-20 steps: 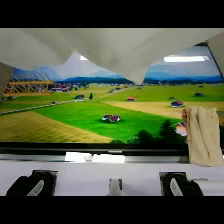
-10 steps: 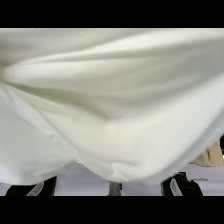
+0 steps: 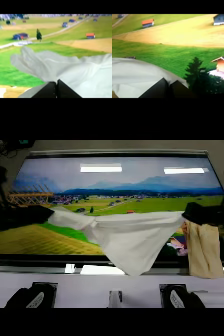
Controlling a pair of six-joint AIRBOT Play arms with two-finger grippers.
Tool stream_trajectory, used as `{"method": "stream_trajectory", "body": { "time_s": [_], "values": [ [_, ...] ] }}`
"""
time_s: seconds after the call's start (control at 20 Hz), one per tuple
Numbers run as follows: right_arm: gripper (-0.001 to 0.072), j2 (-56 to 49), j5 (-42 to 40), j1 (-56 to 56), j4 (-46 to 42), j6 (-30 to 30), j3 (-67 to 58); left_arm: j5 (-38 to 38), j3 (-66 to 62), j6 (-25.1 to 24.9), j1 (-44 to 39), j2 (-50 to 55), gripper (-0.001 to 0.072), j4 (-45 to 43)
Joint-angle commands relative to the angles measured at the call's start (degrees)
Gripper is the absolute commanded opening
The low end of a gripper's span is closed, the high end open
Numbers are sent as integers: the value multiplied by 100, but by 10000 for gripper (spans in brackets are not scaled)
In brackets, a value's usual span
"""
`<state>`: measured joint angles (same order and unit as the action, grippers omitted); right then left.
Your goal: Fold the shirts.
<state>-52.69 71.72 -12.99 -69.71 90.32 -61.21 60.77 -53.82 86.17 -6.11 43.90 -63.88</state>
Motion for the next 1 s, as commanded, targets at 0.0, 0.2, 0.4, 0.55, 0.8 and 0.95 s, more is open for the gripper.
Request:
{"method": "stream_trajectory", "body": {
  "time_s": [0.0, 0.2, 0.4, 0.55, 0.8, 0.95],
  "values": [
    [23, -549, -1620, 0, 142, 1088, 1558, -691, 1823, 4, 0, 2, 32, 1088],
    [32, -1016, -1652, 4, 901, 997, 1668, -660, 1939, 0, 2, -59, 32, 1165],
    [492, -1010, -1038, -2, 758, -42, 1014, -678, 1690, -2, 2, -72, 32, 1165],
    [489, -1012, -118, -2, 638, -245, 573, -686, 1464, 0, 2, -70, 32, 1165],
    [483, -1016, 122, 4, 1322, -229, 2197, -678, 1427, 2, 0, -68, 33, 1167],
    [481, -1016, -380, 4, 1554, -225, 3045, -678, 1427, 2, 0, -68, 32, 1167]
  ]
}}
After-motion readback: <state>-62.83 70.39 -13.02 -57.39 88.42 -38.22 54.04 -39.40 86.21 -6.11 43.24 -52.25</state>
